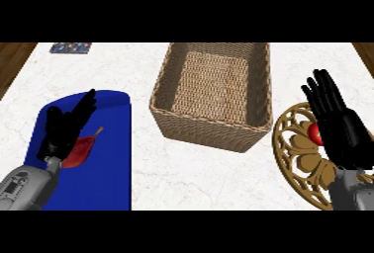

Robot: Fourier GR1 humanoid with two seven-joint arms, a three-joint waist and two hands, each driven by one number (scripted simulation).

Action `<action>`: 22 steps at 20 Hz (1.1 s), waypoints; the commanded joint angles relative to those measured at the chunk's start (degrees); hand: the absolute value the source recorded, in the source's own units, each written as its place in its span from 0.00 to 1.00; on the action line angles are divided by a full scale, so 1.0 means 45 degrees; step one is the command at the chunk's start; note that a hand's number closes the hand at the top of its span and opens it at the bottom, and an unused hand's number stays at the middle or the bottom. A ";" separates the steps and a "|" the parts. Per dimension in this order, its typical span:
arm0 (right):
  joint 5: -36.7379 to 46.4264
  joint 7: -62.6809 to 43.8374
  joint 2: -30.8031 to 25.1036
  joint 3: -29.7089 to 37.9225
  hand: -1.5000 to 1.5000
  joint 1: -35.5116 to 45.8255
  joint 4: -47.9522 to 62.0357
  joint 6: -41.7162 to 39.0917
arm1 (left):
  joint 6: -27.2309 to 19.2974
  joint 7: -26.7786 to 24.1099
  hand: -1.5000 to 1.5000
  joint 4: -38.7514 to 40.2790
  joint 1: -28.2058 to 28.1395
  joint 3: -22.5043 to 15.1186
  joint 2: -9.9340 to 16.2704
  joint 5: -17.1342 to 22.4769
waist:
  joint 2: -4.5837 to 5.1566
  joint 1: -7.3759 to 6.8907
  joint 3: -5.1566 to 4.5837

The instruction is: Pick the tomato from the placemat and place it in the basket

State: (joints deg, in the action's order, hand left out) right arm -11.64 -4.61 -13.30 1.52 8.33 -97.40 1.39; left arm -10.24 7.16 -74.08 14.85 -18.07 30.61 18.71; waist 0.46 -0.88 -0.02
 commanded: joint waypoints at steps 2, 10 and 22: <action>-0.1253 -0.0116 -0.0722 -0.0529 1.00 0.0899 0.0676 -0.2580 | -0.0091 -0.1187 0.50 -0.0517 0.0186 0.0342 0.0449 -0.0767 | -0.0100 -0.0100 0.0016; -0.4454 -0.0621 0.0658 -0.2313 1.00 0.0561 0.0597 -0.5583 | -0.0577 -0.2692 0.50 -0.1766 0.0191 0.0614 0.0671 -0.1601 | -0.0139 -0.0019 0.0009; 0.2323 -0.3765 -0.4973 -0.0900 0.00 0.3862 -0.2155 -0.4225 | -0.0490 -0.2473 0.50 -0.2583 -0.0299 0.0641 0.0566 -0.1887 | -0.0203 -0.0070 -0.0076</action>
State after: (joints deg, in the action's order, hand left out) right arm -7.49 -15.00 -26.21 -4.27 18.88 -106.95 -15.22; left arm -12.19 -4.09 -84.47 14.12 -14.34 33.63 10.88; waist -0.48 -0.40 -0.20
